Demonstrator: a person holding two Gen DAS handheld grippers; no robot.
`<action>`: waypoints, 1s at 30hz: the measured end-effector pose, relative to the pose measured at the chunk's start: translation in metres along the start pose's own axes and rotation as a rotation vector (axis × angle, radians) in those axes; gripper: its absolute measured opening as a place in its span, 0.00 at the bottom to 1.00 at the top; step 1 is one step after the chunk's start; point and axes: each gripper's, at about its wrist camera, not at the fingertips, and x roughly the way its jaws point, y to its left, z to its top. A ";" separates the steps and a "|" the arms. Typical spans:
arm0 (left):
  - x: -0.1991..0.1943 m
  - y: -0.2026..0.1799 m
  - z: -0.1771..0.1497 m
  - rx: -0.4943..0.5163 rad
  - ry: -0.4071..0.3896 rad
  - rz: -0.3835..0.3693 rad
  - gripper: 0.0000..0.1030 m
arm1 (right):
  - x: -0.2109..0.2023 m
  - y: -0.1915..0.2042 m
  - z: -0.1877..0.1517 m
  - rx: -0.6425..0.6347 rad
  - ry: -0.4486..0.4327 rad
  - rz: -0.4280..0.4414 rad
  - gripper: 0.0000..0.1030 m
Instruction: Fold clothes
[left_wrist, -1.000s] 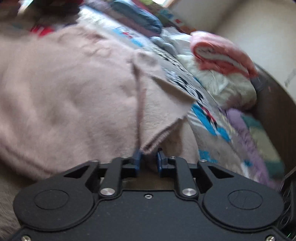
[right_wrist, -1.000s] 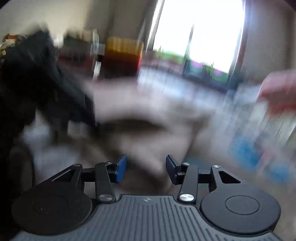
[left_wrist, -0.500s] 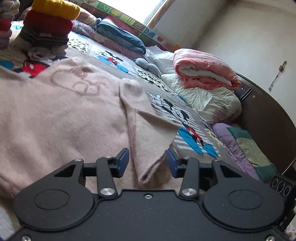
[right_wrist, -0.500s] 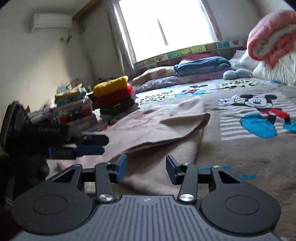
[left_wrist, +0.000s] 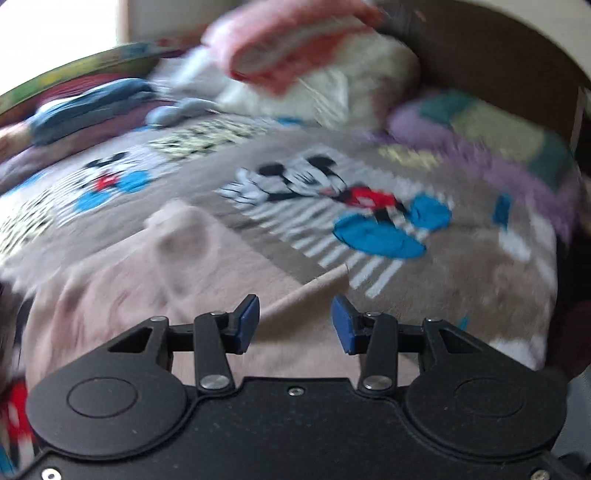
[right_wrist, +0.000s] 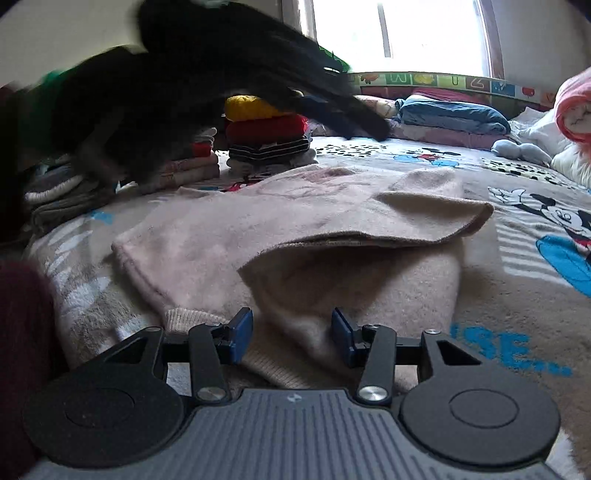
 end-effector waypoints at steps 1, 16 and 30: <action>0.010 0.003 0.003 0.013 0.025 -0.018 0.41 | 0.000 -0.001 0.000 0.003 0.000 0.004 0.47; 0.086 0.034 0.018 0.044 0.215 -0.226 0.42 | -0.003 -0.014 -0.005 0.044 -0.011 0.071 0.47; 0.057 0.095 0.010 -0.321 -0.069 -0.202 0.06 | -0.001 -0.023 -0.004 0.116 -0.027 0.093 0.47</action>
